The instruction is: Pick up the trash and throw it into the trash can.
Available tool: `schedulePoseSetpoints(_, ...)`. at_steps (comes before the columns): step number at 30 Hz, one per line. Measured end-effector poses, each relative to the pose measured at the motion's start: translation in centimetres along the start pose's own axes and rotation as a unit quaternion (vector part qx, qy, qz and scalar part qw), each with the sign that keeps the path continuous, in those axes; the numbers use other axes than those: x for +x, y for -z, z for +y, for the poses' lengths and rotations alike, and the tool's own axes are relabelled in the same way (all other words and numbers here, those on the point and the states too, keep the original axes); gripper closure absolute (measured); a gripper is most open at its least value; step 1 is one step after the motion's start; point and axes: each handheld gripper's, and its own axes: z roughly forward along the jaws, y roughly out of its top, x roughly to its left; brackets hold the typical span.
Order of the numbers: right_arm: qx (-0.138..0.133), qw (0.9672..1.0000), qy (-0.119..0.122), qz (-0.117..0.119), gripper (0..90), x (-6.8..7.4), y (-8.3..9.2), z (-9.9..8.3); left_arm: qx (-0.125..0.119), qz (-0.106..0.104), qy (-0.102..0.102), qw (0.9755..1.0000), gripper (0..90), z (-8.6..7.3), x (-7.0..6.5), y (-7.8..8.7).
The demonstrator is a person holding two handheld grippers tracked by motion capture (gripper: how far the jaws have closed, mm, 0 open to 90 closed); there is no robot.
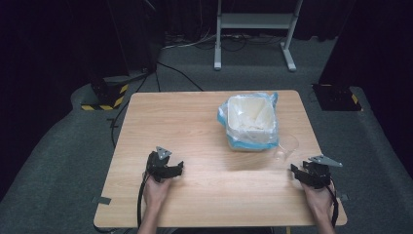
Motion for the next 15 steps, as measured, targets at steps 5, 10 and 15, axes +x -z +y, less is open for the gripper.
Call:
schedulePoseSetpoints(5, -0.015, 0.9997, -0.012, 0.012, 47.1, -0.2, 0.9, 0.1, 0.0, 0.0, 0.0, 1.0, 19.3, 0.0, 0.0, 0.0)
schedulePoseSetpoints(10, -0.035, 0.999, -0.016, 0.024, 52.1, -0.4, 1.8, 0.3, 0.0, 0.0, 0.0, 1.0, 19.3, 0.0, 0.0, 0.0)
schedulePoseSetpoints(15, -0.046, 0.9971, -0.028, 0.053, 54.9, -0.7, 2.7, 1.0, 0.0, 0.0, 0.0, 1.0, 19.3, 0.0, 0.0, 0.0)
